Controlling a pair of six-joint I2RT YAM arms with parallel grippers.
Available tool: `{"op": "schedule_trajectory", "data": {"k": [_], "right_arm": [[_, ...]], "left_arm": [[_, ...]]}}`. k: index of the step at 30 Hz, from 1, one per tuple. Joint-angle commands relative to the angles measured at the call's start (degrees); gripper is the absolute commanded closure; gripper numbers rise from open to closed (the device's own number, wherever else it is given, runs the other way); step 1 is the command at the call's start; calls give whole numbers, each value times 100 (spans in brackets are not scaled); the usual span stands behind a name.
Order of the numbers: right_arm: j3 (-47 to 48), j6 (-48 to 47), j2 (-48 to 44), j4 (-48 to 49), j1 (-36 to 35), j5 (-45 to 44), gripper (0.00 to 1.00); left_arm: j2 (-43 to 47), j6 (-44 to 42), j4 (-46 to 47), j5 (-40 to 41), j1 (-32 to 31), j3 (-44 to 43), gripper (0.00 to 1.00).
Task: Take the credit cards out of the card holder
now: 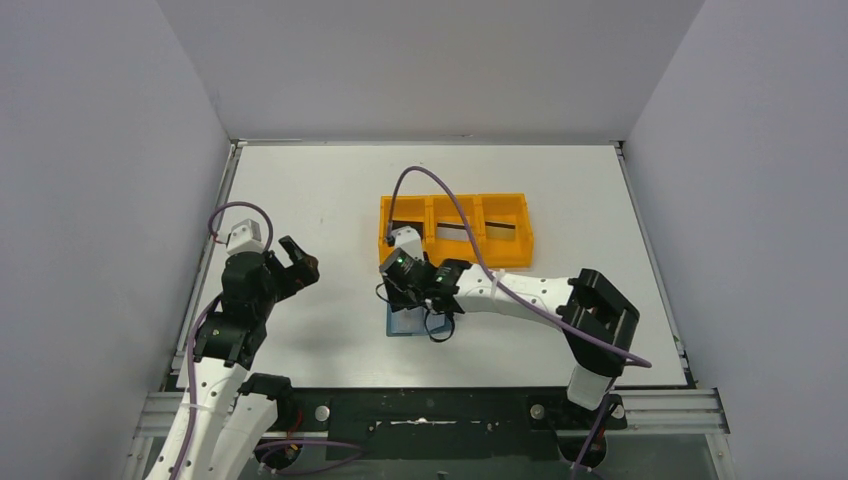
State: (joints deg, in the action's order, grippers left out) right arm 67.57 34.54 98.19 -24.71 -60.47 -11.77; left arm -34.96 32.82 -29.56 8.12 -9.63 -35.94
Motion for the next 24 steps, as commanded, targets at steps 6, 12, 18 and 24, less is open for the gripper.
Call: {"op": "schedule_trajectory", "data": {"k": [6, 12, 18, 24], "right_arm": [[1055, 1825, 979, -1250, -692, -1568, 49], [449, 1921, 780, -677, -669, -1300, 50], [319, 1920, 1004, -536, -560, -971, 53], [272, 1978, 1134, -602, -522, -835, 56]], "left_arm": [[67, 21, 214, -6, -28, -53, 5], [70, 31, 223, 2, -30, -44, 4], [61, 30, 223, -7, -30, -44, 5], [60, 32, 215, 10, -30, -42, 4]]}}
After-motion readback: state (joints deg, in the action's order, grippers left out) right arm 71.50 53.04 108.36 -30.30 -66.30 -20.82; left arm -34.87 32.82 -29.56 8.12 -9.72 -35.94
